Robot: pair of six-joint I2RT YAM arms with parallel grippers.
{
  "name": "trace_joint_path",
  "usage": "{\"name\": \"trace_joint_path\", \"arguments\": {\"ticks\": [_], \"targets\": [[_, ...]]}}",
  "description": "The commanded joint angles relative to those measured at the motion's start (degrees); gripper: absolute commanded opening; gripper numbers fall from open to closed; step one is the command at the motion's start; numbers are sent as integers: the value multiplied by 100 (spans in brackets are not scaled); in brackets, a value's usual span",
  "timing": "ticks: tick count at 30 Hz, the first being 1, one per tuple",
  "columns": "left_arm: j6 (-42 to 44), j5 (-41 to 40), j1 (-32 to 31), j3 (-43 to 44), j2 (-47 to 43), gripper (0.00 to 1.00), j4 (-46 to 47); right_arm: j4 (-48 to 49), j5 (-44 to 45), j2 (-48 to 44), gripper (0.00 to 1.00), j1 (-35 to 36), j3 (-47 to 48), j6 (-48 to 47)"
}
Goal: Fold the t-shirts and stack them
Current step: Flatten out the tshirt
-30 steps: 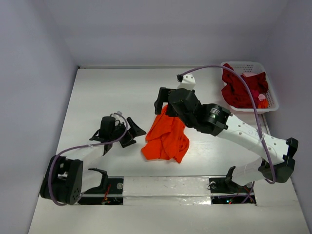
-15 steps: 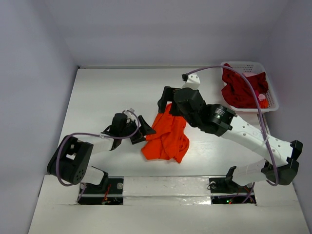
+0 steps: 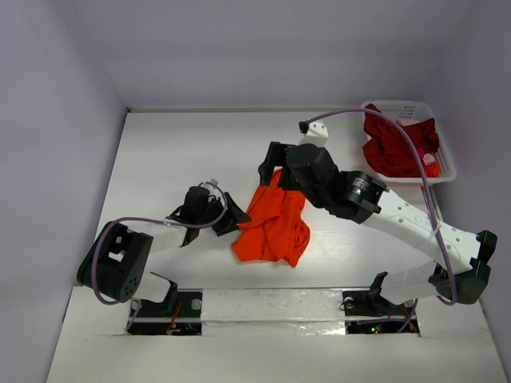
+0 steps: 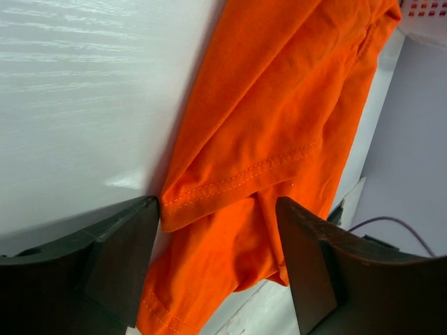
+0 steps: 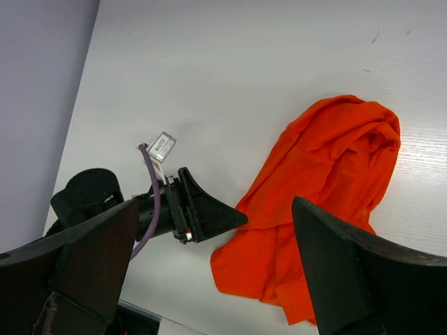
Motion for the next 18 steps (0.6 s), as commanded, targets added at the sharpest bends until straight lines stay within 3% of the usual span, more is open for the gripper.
{"name": "trace_joint_path", "arguments": {"ticks": [1,8,18], "targets": [[42,-224,-5,-66,-189,57,-328,335,8,-136,95,-45,-41,-28],[51,-285,-58,5,-163,34,-425,405,-45,-118,95,-45,-68,-19],[-28,-250,-110,-13,83,33,-223,396,-27,-136,95,-45,-111,-37]]}}
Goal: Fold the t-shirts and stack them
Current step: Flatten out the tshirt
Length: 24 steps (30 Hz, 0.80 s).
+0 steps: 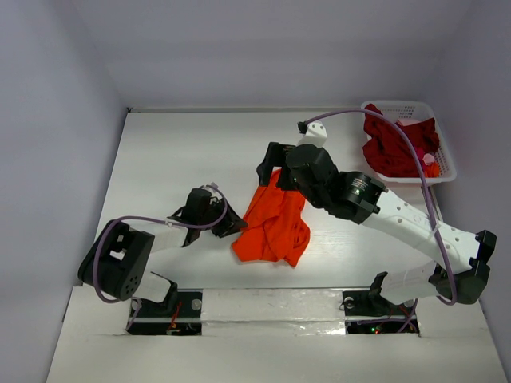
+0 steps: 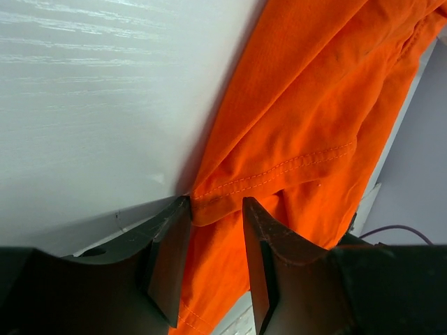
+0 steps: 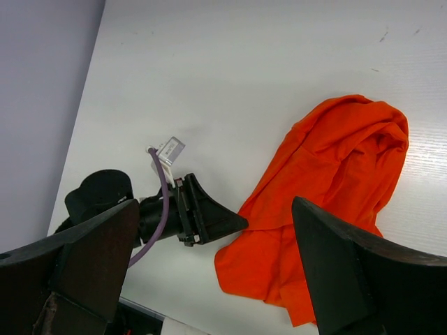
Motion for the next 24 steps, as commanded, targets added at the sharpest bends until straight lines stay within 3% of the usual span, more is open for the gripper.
{"name": "trace_joint_path", "arguments": {"ticks": [1,6,13,24], "targets": [[-37,14,-34,-2,68,33,159,254,45,-136,95,-45,-50,-30],[-98,-30,-87,-55,94,31,221,272,45,-119,95,-45,-59,-30],[-125,-3,-87,-72,112,19,248,290,19,-127,95,-45,-59,-30],[-116,-117,-87,24,-204,20,-77,369,-60,-110,95,-45,-130,-12]]}}
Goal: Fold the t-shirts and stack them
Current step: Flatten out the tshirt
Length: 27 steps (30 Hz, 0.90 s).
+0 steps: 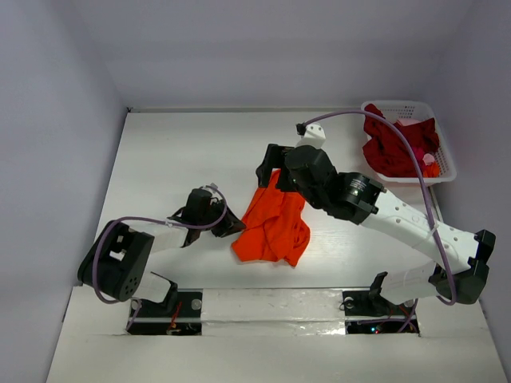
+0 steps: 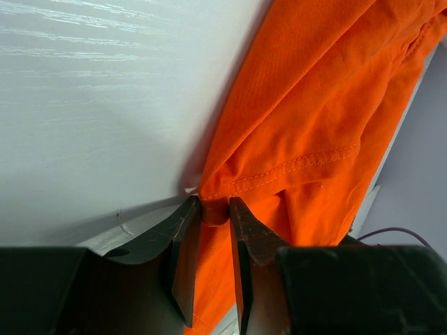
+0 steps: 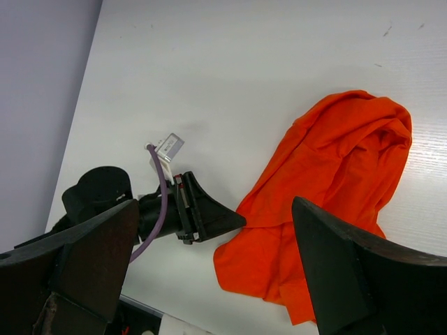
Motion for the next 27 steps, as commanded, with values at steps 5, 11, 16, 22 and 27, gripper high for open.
{"name": "trace_joint_path", "arguments": {"ticks": [5,11,16,22,27], "targets": [[18,-196,-39,129,-459,20,-361,343,1,-110,95,-45,-51,-12],[97,-258,-91,270,-416,9,-484,351,-8,-118,95,-45,-42,-21],[62,-223,-91,227,-248,10,-326,334,9,-118,95,-45,-7,-30],[44,-214,-91,191,-231,3,-291,334,10,-110,95,-45,-24,-48],[114,-407,-144,358,-353,0,-572,378,-26,-92,95,-45,-60,-21]]}}
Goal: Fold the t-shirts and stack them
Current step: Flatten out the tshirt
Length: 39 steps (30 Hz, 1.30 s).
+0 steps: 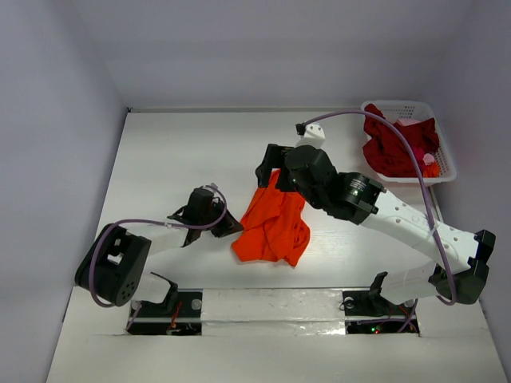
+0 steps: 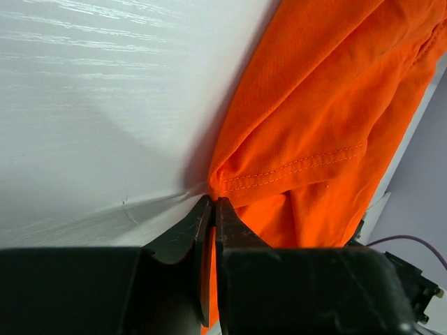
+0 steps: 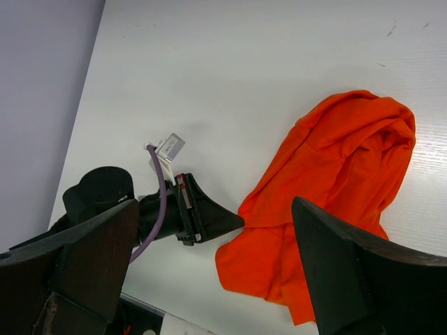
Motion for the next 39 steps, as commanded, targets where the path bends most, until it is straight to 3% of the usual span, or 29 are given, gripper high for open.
{"name": "trace_joint_path", "arguments": {"ticks": [1,13,25,35,39], "targets": [[97,-165,-44,279,-183,0,-154,336,-10,-92,95,-45,-51,-21],[202,-288,-44,1799,-684,0,-1313,696,-379,-347,95,-45,-885,119],[852,-227,-44,4918,-280,0,-3071,1022,-625,-628,94,-45,-1378,163],[1213,529,-44,6536,-359,0,-3380,1268,-792,-558,94,-45,-1711,137],[1599,695,-44,7748,-132,0,-3758,1452,-933,-523,94,-45,-1809,154]]}}
